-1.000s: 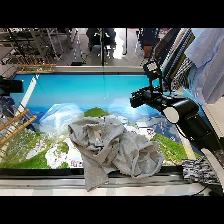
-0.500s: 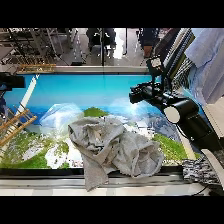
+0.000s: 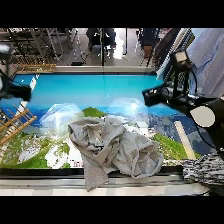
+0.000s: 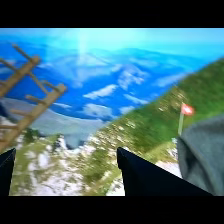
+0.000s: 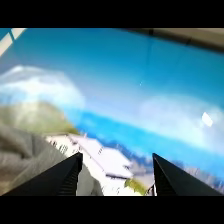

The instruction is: Fold the clothes and pants, and hang the long-sleeved shirts on hangers.

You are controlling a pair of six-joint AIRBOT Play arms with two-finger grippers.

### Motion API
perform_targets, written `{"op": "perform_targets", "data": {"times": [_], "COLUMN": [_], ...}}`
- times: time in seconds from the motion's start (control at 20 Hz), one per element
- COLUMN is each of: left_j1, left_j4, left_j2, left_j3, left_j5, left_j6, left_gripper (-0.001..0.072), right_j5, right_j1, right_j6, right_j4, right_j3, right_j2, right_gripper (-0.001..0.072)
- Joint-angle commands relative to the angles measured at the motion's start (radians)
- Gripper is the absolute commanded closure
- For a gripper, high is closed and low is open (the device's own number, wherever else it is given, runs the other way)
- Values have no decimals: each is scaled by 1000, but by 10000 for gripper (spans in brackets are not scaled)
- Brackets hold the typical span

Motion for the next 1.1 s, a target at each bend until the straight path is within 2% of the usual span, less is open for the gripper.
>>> {"op": "perform_targets", "data": {"times": [0.0,0.1,0.2,0.35,0.5,0.7,0.75,0.8,0.85,0.9,0.95,1.05], "left_j1": [3,-9,-26,-57,-100,-149,-159,-170,-178,-185,-187,-177], "left_j4": [-493,-755,-855,-922,-933,-954,-963,-967,-966,-966,-967,-966], "left_j2": [-5,-40,-120,-285,-384,-401,-403,-406,-408,-409,-408,-407], "left_j3": [-198,-362,-430,-380,-327,-313,-313,-313,-313,-313,-312,-296], "left_j5": [109,204,258,261,270,435,445,445,455,481,508,502], "left_j6": [219,356,444,566,692,799,837,864,881,890,888,887], "left_gripper": [7,7,7,8,13,31,113,300,542,679,684,685], "right_j5": [345,256,177,114,109,90,55,31,20,15,29,119], "right_j1": [2,74,139,161,159,159,159,159,159,159,159,159], "right_j6": [-16,-8,44,66,118,201,211,222,223,224,224,222], "right_j4": [304,407,437,510,522,484,484,480,468,447,430,370], "right_j3": [-99,-263,-342,-288,-169,-108,-108,-108,-103,-94,-78,-18], "right_j2": [-11,-39,-113,-284,-422,-532,-537,-537,-537,-537,-537,-536], "right_gripper": [190,130,130,131,133,155,216,351,495,651,683,684]}}
